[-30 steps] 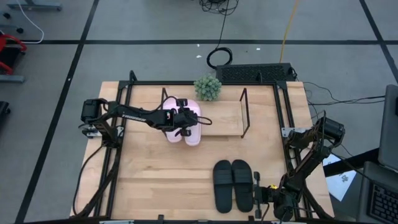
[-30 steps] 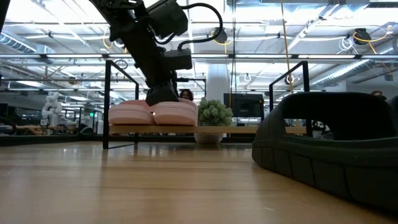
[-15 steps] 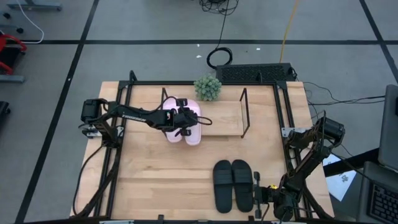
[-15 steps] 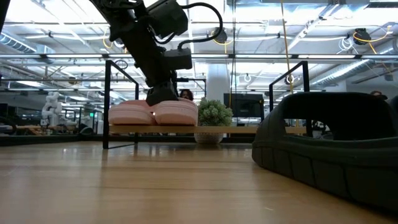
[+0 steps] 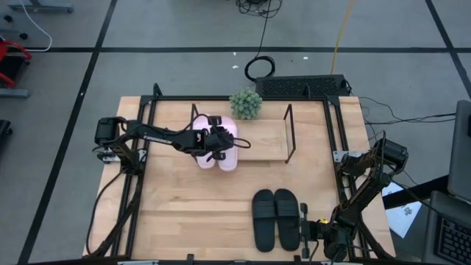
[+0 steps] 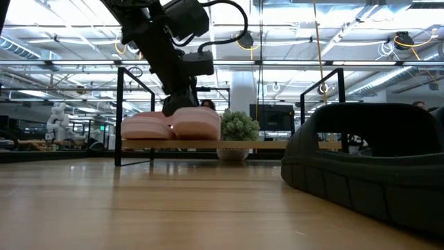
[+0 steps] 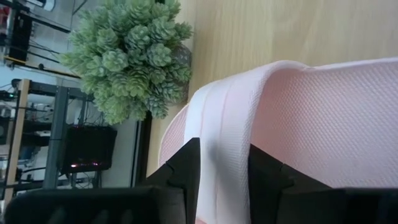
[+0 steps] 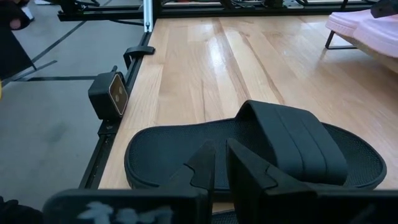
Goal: Pick and place slides into the shelf
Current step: Put the pink slipper on the shelf
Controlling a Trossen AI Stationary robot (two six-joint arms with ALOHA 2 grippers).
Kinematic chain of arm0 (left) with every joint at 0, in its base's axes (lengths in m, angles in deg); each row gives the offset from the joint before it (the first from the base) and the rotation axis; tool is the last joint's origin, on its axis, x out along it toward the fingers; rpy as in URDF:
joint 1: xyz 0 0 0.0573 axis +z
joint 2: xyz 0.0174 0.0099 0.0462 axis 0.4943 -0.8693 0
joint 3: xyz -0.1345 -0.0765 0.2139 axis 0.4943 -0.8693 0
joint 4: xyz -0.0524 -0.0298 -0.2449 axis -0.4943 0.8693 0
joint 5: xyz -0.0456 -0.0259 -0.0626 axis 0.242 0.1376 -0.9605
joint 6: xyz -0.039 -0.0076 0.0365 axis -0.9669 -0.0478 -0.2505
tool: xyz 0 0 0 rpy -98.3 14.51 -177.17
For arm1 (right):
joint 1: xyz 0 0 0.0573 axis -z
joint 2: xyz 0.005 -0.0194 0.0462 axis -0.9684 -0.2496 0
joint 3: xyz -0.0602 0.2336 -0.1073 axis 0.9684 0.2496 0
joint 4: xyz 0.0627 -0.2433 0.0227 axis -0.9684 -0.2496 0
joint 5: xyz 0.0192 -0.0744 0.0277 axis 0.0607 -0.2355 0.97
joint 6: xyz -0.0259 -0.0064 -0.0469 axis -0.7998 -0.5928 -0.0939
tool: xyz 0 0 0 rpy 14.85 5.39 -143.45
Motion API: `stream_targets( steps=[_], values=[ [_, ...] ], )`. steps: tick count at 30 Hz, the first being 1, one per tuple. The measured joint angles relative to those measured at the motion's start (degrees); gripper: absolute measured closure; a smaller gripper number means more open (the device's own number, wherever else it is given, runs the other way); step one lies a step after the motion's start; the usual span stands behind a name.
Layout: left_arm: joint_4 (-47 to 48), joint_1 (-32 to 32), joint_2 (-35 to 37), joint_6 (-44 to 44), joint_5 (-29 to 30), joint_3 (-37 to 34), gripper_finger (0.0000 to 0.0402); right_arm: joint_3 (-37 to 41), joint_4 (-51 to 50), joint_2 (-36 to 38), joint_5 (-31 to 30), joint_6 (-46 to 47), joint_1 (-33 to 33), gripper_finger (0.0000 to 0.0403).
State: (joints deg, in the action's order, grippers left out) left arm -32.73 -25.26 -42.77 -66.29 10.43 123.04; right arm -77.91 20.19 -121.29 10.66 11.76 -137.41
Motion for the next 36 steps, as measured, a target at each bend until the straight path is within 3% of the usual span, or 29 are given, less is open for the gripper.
stream_targets(
  steps=[36],
  values=[
    [1.29, -0.68, 0.61, -1.84, -0.3, -0.02, 0.03, -0.01, -0.02, 0.0, 0.01, 0.02, 0.0, 0.0373]
  ],
)
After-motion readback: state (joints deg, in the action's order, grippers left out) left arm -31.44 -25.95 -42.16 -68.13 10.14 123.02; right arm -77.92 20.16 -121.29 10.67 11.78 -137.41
